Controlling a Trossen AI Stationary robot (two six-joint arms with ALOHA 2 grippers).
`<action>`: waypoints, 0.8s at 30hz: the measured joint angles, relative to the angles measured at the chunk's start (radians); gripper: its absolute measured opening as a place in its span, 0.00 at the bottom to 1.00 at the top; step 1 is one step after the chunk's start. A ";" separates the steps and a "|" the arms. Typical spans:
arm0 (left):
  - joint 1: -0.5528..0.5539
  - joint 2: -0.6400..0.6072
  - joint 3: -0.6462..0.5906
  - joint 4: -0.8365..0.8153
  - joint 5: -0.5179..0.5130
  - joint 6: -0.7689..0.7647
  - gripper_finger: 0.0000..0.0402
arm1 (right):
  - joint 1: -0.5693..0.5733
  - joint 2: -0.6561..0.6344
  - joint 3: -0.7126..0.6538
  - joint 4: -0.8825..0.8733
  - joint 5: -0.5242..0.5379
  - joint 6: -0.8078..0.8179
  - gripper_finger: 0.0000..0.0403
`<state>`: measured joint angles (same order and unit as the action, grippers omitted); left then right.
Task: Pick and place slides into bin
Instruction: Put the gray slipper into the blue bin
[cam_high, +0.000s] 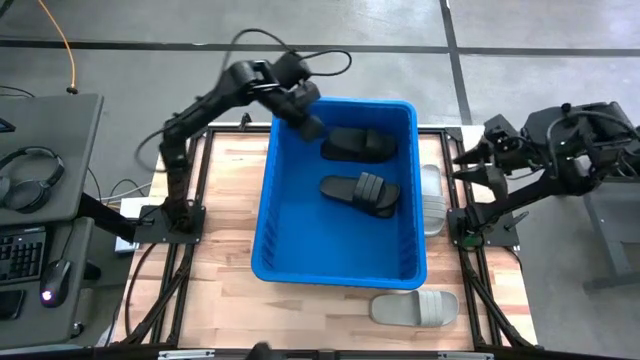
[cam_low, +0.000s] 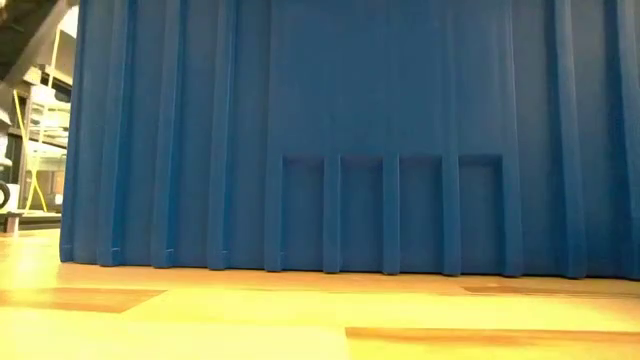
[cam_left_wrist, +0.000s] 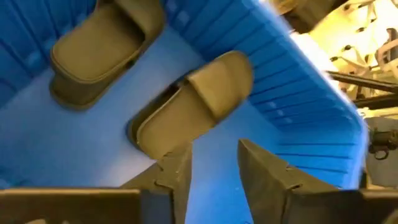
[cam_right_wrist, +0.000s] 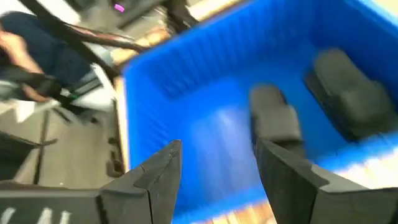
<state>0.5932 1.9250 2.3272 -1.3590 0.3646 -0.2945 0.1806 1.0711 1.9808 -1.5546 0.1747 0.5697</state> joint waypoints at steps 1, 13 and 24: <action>-0.019 -0.032 0.000 0.003 -0.019 0.000 0.28 | 0.000 -0.009 0.000 -0.024 0.013 0.017 0.48; -0.324 -0.286 0.001 0.019 -0.285 -0.123 0.22 | -0.002 -0.207 -0.341 -0.012 -0.113 0.162 0.48; -0.449 -0.321 0.000 0.024 -0.430 -0.188 0.22 | -0.072 -0.361 -0.560 0.132 -0.139 0.135 0.48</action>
<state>0.1439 1.6039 2.3276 -1.3346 -0.0654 -0.4826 0.1086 0.7105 1.4211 -1.4229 0.0354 0.7049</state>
